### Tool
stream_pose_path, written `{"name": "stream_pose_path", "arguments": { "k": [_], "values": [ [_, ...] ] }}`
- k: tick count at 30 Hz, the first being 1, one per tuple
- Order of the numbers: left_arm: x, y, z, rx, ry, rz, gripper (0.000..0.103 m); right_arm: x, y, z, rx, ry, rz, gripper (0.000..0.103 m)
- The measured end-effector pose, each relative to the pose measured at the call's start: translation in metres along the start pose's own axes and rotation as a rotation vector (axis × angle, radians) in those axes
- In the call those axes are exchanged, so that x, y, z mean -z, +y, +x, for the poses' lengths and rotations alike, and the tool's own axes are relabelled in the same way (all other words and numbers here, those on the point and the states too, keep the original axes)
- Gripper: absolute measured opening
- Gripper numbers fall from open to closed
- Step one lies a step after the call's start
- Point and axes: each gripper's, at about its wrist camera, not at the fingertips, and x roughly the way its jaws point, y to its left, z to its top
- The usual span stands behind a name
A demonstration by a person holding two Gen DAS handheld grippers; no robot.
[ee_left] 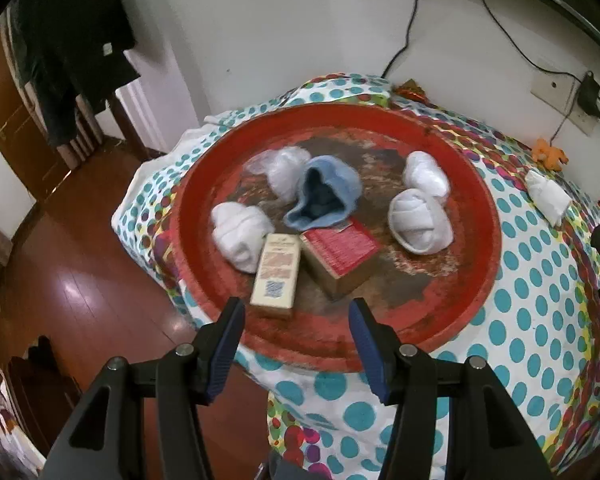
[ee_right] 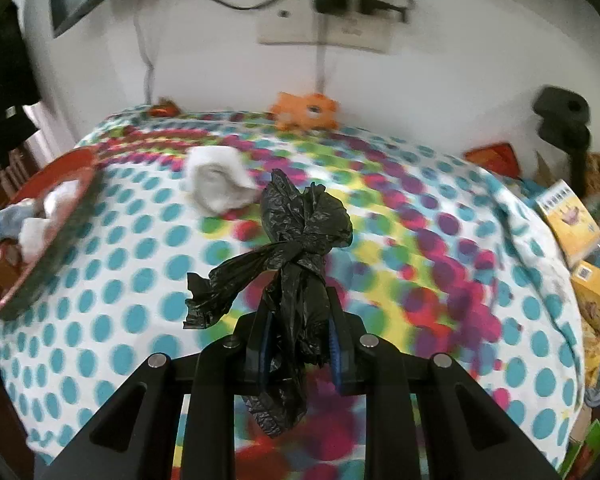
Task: Organize objects
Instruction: 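Carry the black plastic bag over the red tray with the right tool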
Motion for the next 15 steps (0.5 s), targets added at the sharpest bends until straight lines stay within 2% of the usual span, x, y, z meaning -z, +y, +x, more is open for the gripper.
{"name": "stream_pose_path", "arguments": {
  "k": [15],
  "values": [
    [0.011, 0.047, 0.001, -0.028, 0.023, -0.102, 0.055, -0.032, 0.14, 0.004, -0.222, -0.011, -0.166, 0.021]
  ]
}}
